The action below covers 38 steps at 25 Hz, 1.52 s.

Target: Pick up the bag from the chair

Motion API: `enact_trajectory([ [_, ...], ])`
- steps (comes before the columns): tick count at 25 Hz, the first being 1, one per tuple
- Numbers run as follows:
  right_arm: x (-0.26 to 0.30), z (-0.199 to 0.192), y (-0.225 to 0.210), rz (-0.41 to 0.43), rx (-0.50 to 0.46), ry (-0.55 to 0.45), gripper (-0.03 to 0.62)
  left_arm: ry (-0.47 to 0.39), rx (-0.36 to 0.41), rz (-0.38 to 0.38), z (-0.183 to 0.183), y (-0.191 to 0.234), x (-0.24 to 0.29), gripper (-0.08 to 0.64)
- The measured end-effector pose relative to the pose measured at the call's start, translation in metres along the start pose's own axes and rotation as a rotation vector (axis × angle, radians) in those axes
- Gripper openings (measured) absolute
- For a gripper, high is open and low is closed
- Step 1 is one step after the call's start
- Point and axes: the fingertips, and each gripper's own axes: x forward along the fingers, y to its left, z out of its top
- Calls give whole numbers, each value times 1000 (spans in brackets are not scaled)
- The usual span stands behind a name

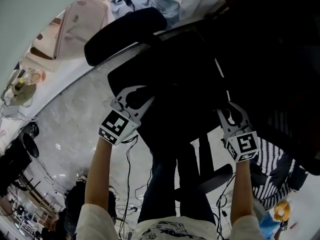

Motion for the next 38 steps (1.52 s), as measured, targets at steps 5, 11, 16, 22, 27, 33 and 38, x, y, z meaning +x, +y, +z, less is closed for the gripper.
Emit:
enact_trajectory([
  [5, -7, 3, 7, 5, -47, 8, 109, 9, -1, -1, -1, -9, -9, 44],
  [11, -17, -2, 12, 32, -17, -2, 97, 42, 29, 28, -3, -26, -18, 26],
  [16, -47, 8, 28, 39, -44, -30, 91, 36, 37, 83, 6, -51, -44, 25],
  [22, -102, 56, 55, 68, -138, -86, 87, -29, 32, 178, 41, -88, -100, 25],
  [27, -160, 110, 79, 61, -203, -149, 86, -79, 53, 229, 85, -120, -155, 25],
  [33, -230, 152, 106, 68, -203, -230, 84, -129, 108, 302, 136, -169, -218, 25],
  [38, -281, 164, 128, 94, -240, -299, 84, -162, 150, 355, 157, -214, -257, 25],
])
